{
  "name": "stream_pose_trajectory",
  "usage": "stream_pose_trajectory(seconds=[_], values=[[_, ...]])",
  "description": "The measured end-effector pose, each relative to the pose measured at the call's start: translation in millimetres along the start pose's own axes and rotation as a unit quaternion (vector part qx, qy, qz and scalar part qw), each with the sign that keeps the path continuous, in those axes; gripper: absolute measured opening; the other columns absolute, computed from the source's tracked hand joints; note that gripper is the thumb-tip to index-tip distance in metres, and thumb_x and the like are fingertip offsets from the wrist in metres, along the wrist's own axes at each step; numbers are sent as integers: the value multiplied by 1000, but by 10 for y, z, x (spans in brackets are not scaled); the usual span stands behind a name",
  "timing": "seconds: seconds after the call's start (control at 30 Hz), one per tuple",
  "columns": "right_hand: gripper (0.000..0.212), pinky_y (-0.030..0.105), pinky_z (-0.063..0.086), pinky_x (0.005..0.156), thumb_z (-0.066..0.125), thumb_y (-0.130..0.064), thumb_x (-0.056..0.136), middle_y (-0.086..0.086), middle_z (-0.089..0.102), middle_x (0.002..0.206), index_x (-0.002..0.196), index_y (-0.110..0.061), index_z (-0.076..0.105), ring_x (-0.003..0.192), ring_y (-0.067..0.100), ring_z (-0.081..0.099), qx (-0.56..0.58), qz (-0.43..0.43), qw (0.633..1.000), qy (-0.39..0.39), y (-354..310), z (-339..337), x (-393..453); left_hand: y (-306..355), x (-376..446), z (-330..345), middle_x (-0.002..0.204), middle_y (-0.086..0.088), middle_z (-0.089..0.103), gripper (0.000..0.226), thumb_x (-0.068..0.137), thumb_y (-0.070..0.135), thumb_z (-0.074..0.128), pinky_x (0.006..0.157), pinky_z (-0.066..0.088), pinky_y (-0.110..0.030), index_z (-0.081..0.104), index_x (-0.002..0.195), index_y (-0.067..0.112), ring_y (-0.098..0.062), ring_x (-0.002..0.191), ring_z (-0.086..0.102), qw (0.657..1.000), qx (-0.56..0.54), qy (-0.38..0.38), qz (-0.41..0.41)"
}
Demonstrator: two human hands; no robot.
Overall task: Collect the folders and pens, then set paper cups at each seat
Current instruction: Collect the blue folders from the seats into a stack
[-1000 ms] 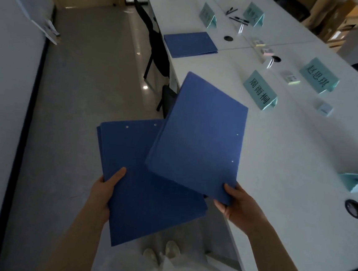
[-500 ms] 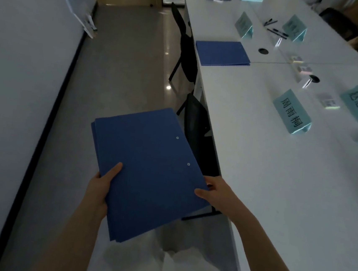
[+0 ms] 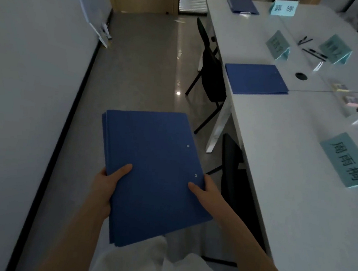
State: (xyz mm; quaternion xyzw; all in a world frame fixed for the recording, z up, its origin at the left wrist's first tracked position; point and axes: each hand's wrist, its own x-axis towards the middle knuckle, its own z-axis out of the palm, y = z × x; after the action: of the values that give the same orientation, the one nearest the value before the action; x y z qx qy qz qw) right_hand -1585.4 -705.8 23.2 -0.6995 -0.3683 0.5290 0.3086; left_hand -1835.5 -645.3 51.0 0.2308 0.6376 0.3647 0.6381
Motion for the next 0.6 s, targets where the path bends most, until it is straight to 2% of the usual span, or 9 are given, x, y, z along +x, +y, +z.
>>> stream_pose_trajectory(seconds=[0.07, 0.17, 0.27, 0.37, 0.47, 0.6], values=[[50, 33, 44, 96, 58, -37, 91, -5, 52, 126, 132, -15, 41, 117, 17, 53, -19, -3, 999, 38, -215, 110, 254, 275, 221, 57, 114, -8, 68, 63, 71, 27, 83, 78, 58, -47, 58, 127, 14, -31, 97, 68, 1000, 10, -2, 14], [46, 31, 45, 89, 57, -38, 91, -11, 49, 111, 129, -16, 42, 108, 16, 55, -46, -28, 995, 85, -547, 218, 637, 666, 635, 136, 116, -7, 68, 63, 71, 24, 84, 81, 57, -51, 57, 128, 16, -32, 98, 68, 1000, 13, -16, 16], [48, 30, 43, 87, 58, -39, 90, -11, 50, 111, 130, -17, 42, 101, 12, 52, -51, -29, 992, 112, -756, 219, 962, 949, 978, 273, 115, -5, 68, 59, 74, 22, 82, 77, 58, -49, 57, 128, 18, -31, 96, 68, 999, 23, -26, 16], [51, 31, 46, 88, 61, -42, 88, -7, 56, 119, 130, -18, 46, 108, 15, 57, -24, -8, 993, 111, -913, 124, 1362, 1223, 1353, 462, 111, -3, 67, 55, 76, 21, 80, 71, 57, -44, 56, 125, 19, -30, 94, 67, 999, 29, -36, 11], [48, 34, 49, 88, 66, -43, 83, -6, 60, 119, 124, -21, 51, 105, 15, 60, 7, 16, 995, 101, -1064, -42, 1741, 1435, 1692, 678, 110, -4, 67, 54, 75, 20, 80, 69, 56, -44, 56, 123, 19, -31, 94, 67, 998, 27, -48, -1], [57, 39, 51, 90, 71, -46, 78, -4, 59, 119, 126, -21, 51, 104, 19, 62, 34, 45, 996, 71, -1334, -400, 2360, 1708, 2179, 1077, 106, -3, 67, 37, 77, 17, 78, 71, 56, -46, 60, 108, 23, -33, 93, 67, 998, 19, -57, -10]])
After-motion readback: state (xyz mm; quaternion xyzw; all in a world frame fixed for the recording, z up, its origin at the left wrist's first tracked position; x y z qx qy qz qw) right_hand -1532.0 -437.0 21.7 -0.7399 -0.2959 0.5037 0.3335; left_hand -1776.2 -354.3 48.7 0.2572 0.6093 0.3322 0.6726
